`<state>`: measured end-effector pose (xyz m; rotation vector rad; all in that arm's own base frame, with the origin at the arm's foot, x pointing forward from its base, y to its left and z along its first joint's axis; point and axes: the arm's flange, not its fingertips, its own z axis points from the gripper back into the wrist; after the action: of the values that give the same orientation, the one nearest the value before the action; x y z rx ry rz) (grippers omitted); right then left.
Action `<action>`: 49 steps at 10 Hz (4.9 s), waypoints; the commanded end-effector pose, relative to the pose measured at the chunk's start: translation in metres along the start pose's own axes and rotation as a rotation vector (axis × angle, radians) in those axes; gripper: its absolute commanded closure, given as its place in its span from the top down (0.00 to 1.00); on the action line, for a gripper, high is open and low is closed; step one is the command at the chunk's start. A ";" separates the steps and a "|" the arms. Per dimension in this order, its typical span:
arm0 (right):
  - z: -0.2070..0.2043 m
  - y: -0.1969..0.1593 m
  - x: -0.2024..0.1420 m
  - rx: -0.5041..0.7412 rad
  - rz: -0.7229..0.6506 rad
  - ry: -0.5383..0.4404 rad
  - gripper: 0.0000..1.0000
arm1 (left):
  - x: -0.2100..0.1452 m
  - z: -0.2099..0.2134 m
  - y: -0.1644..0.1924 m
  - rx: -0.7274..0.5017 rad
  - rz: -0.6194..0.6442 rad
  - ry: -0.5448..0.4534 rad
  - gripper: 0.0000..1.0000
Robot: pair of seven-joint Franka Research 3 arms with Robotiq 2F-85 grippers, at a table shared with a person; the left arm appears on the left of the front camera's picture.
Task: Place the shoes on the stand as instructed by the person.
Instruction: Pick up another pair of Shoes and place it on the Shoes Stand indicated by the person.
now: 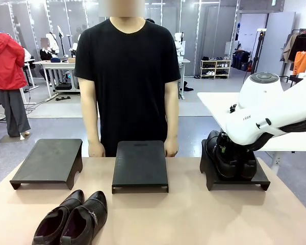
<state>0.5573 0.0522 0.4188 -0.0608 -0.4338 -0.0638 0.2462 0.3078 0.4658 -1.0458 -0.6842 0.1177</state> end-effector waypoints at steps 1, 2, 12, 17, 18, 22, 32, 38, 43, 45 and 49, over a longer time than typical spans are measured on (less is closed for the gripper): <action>-0.001 0.001 0.000 0.001 -0.002 0.001 1.00 | 0.000 0.001 0.000 -0.005 -0.004 0.002 1.00; -0.001 0.001 0.000 0.001 -0.002 0.001 1.00 | 0.000 0.001 0.000 -0.005 -0.004 0.002 1.00; 0.132 -0.096 -0.036 0.370 -0.043 0.138 1.00 | 0.000 0.001 0.000 -0.005 -0.004 0.002 1.00; 0.146 -0.226 -0.105 0.889 -0.242 0.261 1.00 | 0.000 0.001 0.000 -0.005 -0.004 0.002 1.00; 0.142 -0.253 -0.122 0.985 -0.271 0.277 1.00 | 0.000 0.001 0.000 -0.005 -0.004 0.002 1.00; 0.102 -0.338 -0.206 1.305 -0.324 0.282 1.00 | 0.000 0.001 0.000 -0.005 -0.004 0.002 1.00; 0.049 -0.362 -0.267 1.348 -0.460 0.270 1.00 | 0.000 0.001 0.000 -0.005 -0.004 0.002 1.00; 0.049 -0.362 -0.267 1.348 -0.460 0.270 1.00 | 0.000 0.001 0.000 -0.005 -0.004 0.002 1.00; 0.049 -0.362 -0.267 1.348 -0.460 0.270 1.00 | 0.000 0.001 0.000 -0.005 -0.004 0.002 1.00; 0.049 -0.362 -0.267 1.348 -0.460 0.270 1.00 | 0.000 0.001 0.000 -0.005 -0.004 0.002 1.00; 0.049 -0.362 -0.267 1.348 -0.460 0.270 1.00 | 0.000 0.001 0.000 -0.005 -0.004 0.002 1.00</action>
<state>0.2724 -0.2942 0.3644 1.3664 -0.1509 -0.2231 0.2465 0.3078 0.4650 -1.0459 -0.6822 0.1190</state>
